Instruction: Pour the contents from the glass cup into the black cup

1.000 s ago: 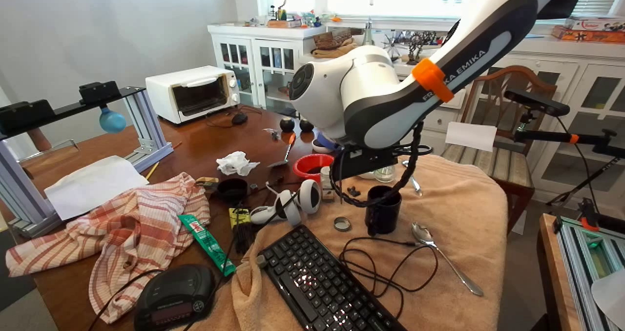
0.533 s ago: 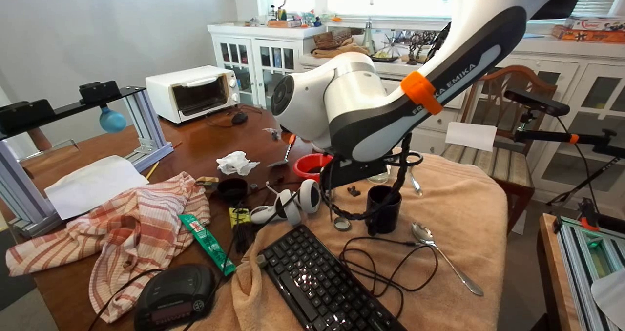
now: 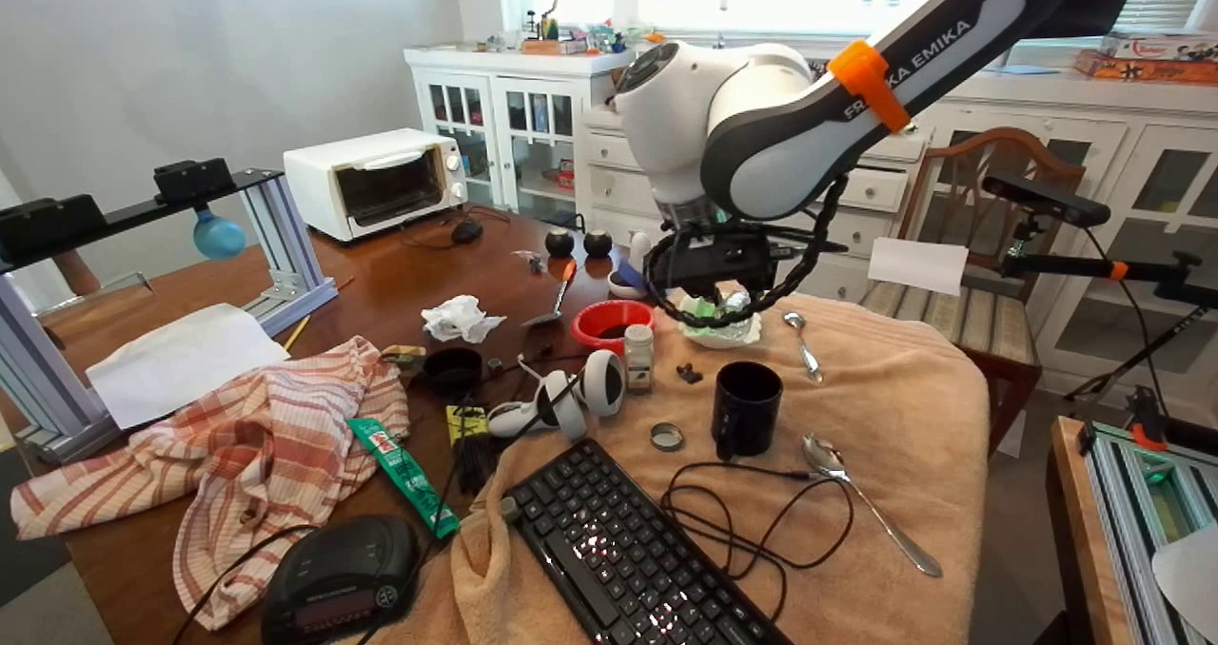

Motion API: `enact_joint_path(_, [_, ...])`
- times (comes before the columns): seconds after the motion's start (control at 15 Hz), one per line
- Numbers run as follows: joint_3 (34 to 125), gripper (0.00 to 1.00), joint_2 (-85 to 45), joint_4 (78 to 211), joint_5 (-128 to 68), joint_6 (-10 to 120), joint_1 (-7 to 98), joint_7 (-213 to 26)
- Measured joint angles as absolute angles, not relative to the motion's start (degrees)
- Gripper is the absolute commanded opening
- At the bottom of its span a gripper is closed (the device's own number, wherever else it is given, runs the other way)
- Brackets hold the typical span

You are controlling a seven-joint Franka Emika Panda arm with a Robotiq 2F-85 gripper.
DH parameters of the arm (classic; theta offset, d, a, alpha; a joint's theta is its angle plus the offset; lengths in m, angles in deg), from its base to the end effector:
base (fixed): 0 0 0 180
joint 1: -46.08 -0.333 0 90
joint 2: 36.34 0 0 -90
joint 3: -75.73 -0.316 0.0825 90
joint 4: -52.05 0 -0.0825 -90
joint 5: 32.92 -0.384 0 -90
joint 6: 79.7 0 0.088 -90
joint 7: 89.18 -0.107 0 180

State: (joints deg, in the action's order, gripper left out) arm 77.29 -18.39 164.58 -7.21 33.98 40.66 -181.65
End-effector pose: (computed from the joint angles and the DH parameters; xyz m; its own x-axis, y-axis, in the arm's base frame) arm 0.5794 0.0123 0.2988 0.3027 -0.8861 0.3511 -0.9315 -0.1971 0.3058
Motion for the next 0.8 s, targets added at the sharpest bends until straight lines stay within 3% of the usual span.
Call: enact_joint_path(0.8, [78.21,0.22,-29.23,186.70,-40.63,71.04,50.22,-156.78])
